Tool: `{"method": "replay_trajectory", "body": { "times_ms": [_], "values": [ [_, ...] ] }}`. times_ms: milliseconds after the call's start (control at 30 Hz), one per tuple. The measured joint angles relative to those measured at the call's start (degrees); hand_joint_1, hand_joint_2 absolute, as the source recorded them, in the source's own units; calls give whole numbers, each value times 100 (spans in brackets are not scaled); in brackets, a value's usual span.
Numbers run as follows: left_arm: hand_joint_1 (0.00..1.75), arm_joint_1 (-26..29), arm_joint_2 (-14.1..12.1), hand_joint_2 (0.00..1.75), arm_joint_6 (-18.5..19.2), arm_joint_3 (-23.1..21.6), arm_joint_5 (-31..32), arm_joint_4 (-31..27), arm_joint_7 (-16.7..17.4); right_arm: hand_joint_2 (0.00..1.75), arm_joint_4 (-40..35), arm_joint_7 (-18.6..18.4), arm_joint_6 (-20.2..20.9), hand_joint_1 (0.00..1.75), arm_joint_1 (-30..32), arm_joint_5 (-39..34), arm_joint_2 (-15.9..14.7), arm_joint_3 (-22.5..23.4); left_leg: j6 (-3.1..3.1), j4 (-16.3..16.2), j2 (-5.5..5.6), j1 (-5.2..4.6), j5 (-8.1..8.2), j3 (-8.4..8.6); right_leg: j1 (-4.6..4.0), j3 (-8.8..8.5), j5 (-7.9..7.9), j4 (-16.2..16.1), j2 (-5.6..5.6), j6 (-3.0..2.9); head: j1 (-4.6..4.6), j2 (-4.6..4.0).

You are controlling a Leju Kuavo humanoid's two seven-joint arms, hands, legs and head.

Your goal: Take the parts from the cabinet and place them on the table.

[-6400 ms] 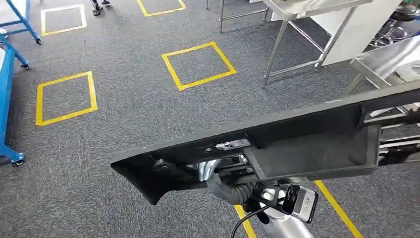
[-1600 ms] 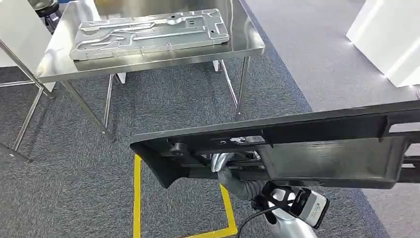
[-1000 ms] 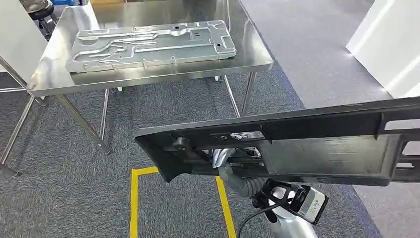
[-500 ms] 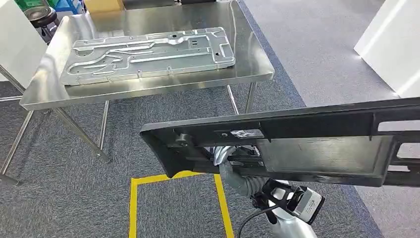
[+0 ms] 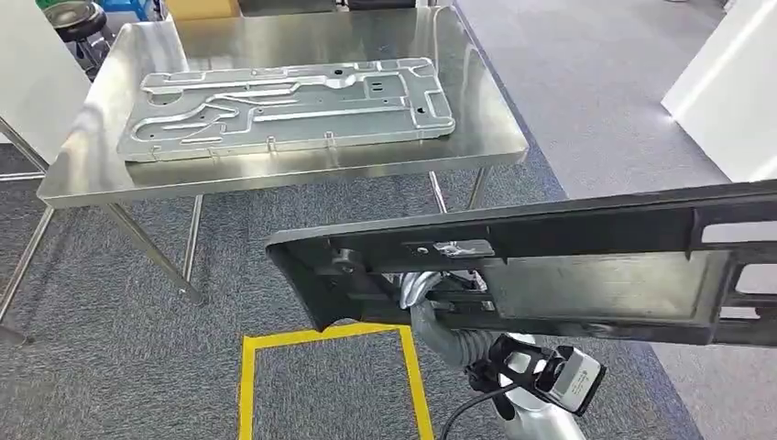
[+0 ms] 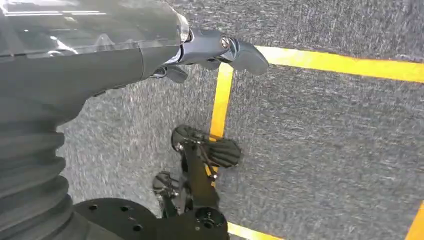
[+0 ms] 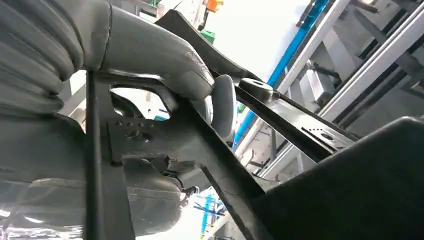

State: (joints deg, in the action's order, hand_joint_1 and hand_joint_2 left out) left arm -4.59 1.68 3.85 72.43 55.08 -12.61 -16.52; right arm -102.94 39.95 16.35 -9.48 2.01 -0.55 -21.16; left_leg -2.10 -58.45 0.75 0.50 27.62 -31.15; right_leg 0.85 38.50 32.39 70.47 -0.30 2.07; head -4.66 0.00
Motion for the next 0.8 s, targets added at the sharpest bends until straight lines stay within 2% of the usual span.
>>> {"method": "replay_trajectory", "body": {
  "times_ms": [67,100,133,167,200,233,267,300,333,400,433,467,500,567,600,633,667,700,767,800],
  "values": [
    [0,-3,2,175,4,0,0,0,-2,175,-40,0,-9,175,1,0,-22,2,40,2,17,3,91,126,-7,-276,-699,-922,3,-54,2,0],
    [0,-9,13,175,7,4,0,0,-2,175,-46,2,-18,175,7,0,-37,2,75,-16,26,-11,133,176,-39,-293,-715,-1101,15,-99,0,0],
    [0,-16,13,175,7,9,0,0,-2,175,-46,0,-33,175,12,2,-44,2,118,11,38,-12,162,160,-60,-294,-504,-1109,11,-148,2,0],
    [0,-19,11,175,7,9,0,0,-2,175,-68,0,-46,175,26,2,-48,2,162,53,36,-11,193,154,-70,-326,-626,-1146,11,-184,2,0],
    [0,-10,11,175,7,11,-2,0,-4,175,-92,0,-70,175,33,2,-57,2,200,-52,35,-18,131,200,-48,-339,-657,-1187,18,-237,-2,0],
    [0,-10,11,175,7,15,-4,0,-7,175,-112,0,-88,175,35,2,-59,2,243,-36,32,-22,146,256,-49,-416,-670,-1199,18,-268,0,0],
    [0,-15,7,175,4,24,-13,0,-13,175,-145,0,-96,175,47,2,-61,0,259,-103,12,6,223,250,-22,-499,-665,-1237,7,-287,0,0],
    [0,-23,11,175,4,37,-28,0,-20,175,-184,0,-107,175,38,-2,-68,0,281,-321,-9,6,298,160,-23,-561,-640,-1249,-1,-324,-2,0],
    [0,-29,17,175,7,52,-52,0,-22,175,-225,0,-107,175,35,-4,-68,-2,290,-719,-14,13,426,-74,-23,-587,-613,-1248,-13,-354,0,0],
    [0,-18,17,175,-2,72,-81,0,-22,175,-249,2,-107,175,44,-4,-68,-4,324,-1521,-23,20,782,-620,-33,-628,-546,-1248,-11,-362,-2,0],
    [0,6,17,175,-4,76,-103,0,-22,175,-254,2,-107,175,46,-4,-66,-7,327,-1721,-26,20,879,-813,-34,-663,-509,-1247,-3,-363,0,0],
    [0,21,17,175,-4,81,-105,0,-22,175,-254,0,-107,175,49,-2,-68,-13,321,-1656,-27,20,809,-876,-33,-715,-468,-1248,9,-355,0,0],
    [0,25,17,175,-4,85,-103,0,-22,175,-254,0,-107,175,51,-2,-68,-13,307,-1377,-30,20,608,-831,-33,-776,-422,-1247,14,-342,-2,0],
    [0,29,17,175,-9,98,-103,0,-22,175,-280,0,-107,175,49,-2,-66,-20,275,-440,-45,18,-85,-552,-34,-927,-312,-1248,3,-305,0,0],
    [0,43,17,175,-11,105,-105,0,-24,175,-282,0,-107,175,48,-2,-68,-20,232,-113,-77,8,-448,-494,-37,-959,-256,-1247,-4,-277,0,0],
    [0,38,20,175,-13,111,-107,0,-24,175,-280,0,-107,175,51,0,-68,-22,215,-126,-82,-40,-166,-507,-54,-984,-223,-1233,14,-233,0,0],
    [0,30,22,175,-11,114,-107,0,-24,175,-284,0,-107,175,44,-4,-68,-22,159,-134,-76,-49,-231,-471,-54,-981,-180,-1247,7,-185,0,0],
    [0,38,24,175,-11,116,-109,0,-28,175,-286,-2,-107,175,41,-11,-68,-24,115,-105,-59,-32,-267,-478,-54,-1036,-203,-1175,6,-147,0,0],
    [0,29,31,175,-11,125,-107,0,-35,175,-302,0,-116,175,19,-39,-70,-22,48,-57,-36,6,-248,-318,-59,-1053,-182,-1110,3,-91,0,0],
    [0,20,35,175,-11,127,-107,0,-42,175,-306,2,-136,175,1,-37,-70,-22,22,-47,-39,4,-226,-253,-47,-985,-162,-917,13,-71,2,0]
  ]
}}
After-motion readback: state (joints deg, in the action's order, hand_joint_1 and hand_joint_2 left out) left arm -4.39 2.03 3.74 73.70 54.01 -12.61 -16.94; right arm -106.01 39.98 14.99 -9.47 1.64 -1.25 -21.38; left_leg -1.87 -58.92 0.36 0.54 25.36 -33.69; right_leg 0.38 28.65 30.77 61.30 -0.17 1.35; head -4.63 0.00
